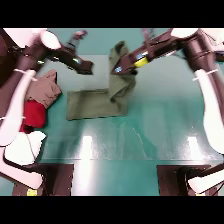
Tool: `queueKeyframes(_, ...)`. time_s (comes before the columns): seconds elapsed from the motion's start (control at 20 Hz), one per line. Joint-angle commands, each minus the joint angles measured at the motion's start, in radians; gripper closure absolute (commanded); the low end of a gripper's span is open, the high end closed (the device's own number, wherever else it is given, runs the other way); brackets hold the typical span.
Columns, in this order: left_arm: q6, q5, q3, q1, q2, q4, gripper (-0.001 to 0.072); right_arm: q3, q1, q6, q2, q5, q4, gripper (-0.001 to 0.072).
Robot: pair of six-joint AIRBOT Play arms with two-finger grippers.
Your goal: Fold the shirts.
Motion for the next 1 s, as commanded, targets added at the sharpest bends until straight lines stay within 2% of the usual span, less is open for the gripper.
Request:
queueKeyframes(0.0, 0.007, -0.074, 0.001, 0.158, 0.148, 0.064, 0.0682, 0.007, 0.167, -0.07, -0.106, -0.181, -0.001, 0.0694)
queueKeyframes(0.05, 0.006, -0.073, 0.001, 0.195, 0.182, 0.064, 0.0682, 0.02, 0.219, -0.082, -0.153, -0.243, 0.0, 0.0691)
queueKeyframes(0.1, 0.006, -0.072, 0.001, 0.224, 0.208, 0.064, 0.0682, 0.042, 0.274, -0.096, -0.206, -0.316, 0.001, 0.0619)
queueKeyframes(0.15, 0.006, -0.076, 0.001, 0.251, 0.232, 0.064, 0.0682, 0.063, 0.318, -0.11, -0.252, -0.393, 0.011, 0.0374)
queueKeyframes(0.2, 0.006, -0.081, 0.0, 0.269, 0.248, 0.064, 0.0682, 0.084, 0.355, -0.113, -0.289, -0.474, 0.034, 0.0198)
queueKeyframes(0.3, 0.006, -0.111, 0.0, 0.294, 0.269, 0.064, 0.0682, 0.089, 0.385, -0.114, -0.301, -0.558, 0.069, 0.0175)
queueKeyframes(0.4, 0.006, -0.148, -0.001, 0.301, 0.278, 0.064, 0.0682, 0.02, 0.355, -0.116, -0.232, -0.537, 0.037, 0.0176)
queueKeyframes(0.6, 0.006, -0.195, -0.005, 0.301, 0.278, 0.044, 0.0681, -0.164, 0.169, -0.097, -0.064, -0.262, -0.104, 0.018)
queueKeyframes(0.7, 0.006, -0.205, -0.006, 0.301, 0.278, 0.026, 0.0682, -0.308, 0.056, -0.068, 0.008, -0.177, -0.115, 0.0181)
queueKeyframes(0.85, 0.006, -0.202, -0.006, 0.286, 0.278, 0.016, 0.0682, -0.575, -0.094, 0.009, 0.102, -0.22, -0.109, 0.0181)
queueKeyframes(0.95, 0.006, -0.196, -0.006, 0.278, 0.278, 0.004, 0.0681, -0.711, -0.165, 0.015, 0.129, -0.281, -0.039, 0.0181)
